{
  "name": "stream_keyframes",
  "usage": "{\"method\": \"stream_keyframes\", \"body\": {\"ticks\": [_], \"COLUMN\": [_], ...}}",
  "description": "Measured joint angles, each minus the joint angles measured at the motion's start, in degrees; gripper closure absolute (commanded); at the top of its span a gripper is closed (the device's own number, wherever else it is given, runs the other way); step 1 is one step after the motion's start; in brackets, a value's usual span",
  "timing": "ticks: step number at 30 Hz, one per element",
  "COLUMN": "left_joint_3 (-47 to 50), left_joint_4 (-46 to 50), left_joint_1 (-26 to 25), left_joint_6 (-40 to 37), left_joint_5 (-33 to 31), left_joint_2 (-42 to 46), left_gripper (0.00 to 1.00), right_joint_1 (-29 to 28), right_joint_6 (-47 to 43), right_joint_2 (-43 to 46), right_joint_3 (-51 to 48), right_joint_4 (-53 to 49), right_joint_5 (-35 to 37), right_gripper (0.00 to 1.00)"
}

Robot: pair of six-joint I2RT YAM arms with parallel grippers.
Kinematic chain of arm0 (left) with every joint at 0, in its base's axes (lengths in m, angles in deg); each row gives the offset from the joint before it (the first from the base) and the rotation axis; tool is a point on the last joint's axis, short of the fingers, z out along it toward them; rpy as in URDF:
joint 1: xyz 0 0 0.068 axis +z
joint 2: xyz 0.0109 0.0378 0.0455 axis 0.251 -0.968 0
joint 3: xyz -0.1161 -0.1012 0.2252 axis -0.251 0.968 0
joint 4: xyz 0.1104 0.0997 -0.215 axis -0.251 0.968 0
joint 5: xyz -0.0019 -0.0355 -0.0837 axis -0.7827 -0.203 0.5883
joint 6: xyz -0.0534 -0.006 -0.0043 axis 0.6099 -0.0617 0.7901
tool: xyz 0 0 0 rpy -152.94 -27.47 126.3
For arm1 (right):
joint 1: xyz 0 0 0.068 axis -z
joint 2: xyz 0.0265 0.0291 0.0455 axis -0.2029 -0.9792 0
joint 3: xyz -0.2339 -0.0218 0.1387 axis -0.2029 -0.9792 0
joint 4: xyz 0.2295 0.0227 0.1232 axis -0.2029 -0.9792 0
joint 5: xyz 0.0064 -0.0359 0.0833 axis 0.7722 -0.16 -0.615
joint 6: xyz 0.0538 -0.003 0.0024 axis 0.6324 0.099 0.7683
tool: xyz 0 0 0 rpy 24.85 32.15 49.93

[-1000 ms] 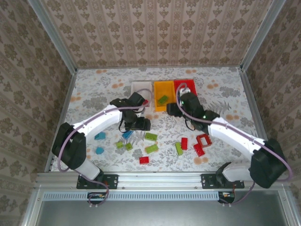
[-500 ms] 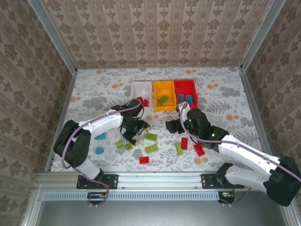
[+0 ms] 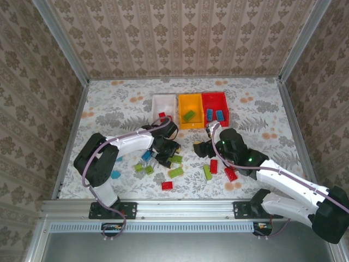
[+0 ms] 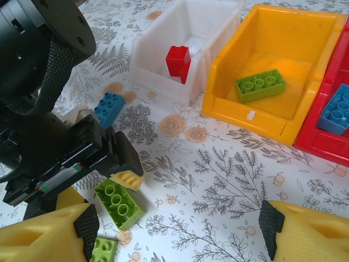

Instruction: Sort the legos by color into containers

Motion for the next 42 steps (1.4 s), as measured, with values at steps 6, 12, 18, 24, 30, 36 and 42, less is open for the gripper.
{"method": "stream_keyframes", "body": {"ticks": [6, 12, 18, 24, 30, 36, 42], "left_joint_3": [0.0, 0.0, -9.6, -38.4, -62.1, -73.3, -73.8], "left_joint_4": [-1.8, -1.8, 6.0, 14.0, 20.1, 22.7, 23.1], "left_joint_1": [0.0, 0.1, 1.2, 1.9, 1.9, 2.6, 4.3], "left_joint_6": [0.3, -0.4, -9.9, -29.8, -47.6, -58.6, -62.6], "left_joint_5": [-0.9, -1.1, -5.2, -10.0, -11.6, -12.1, -11.2], "left_joint_2": [-1.5, -1.5, -2.3, -10.4, -25.0, -38.1, -42.2], "left_gripper": [0.57, 0.63, 0.68, 0.71, 0.71, 0.70, 0.55], "right_joint_1": [0.0, 0.0, 2.8, 10.1, 13.3, 14.3, 14.7], "right_joint_6": [0.1, 0.0, 0.3, 3.4, 6.3, 7.4, 7.7], "right_joint_2": [0.9, 1.8, 3.4, 3.5, 0.6, -0.7, -0.6], "right_joint_3": [-0.4, -0.4, -0.1, 4.5, 10.0, 11.2, 11.2], "right_joint_4": [0.0, 0.0, -0.5, -0.6, 0.0, 0.0, -0.2], "right_joint_5": [-0.3, -0.2, 1.8, 2.4, 2.4, 2.4, 2.4], "right_gripper": [0.20, 0.20, 0.19, 0.19, 0.19, 0.19, 0.19]}}
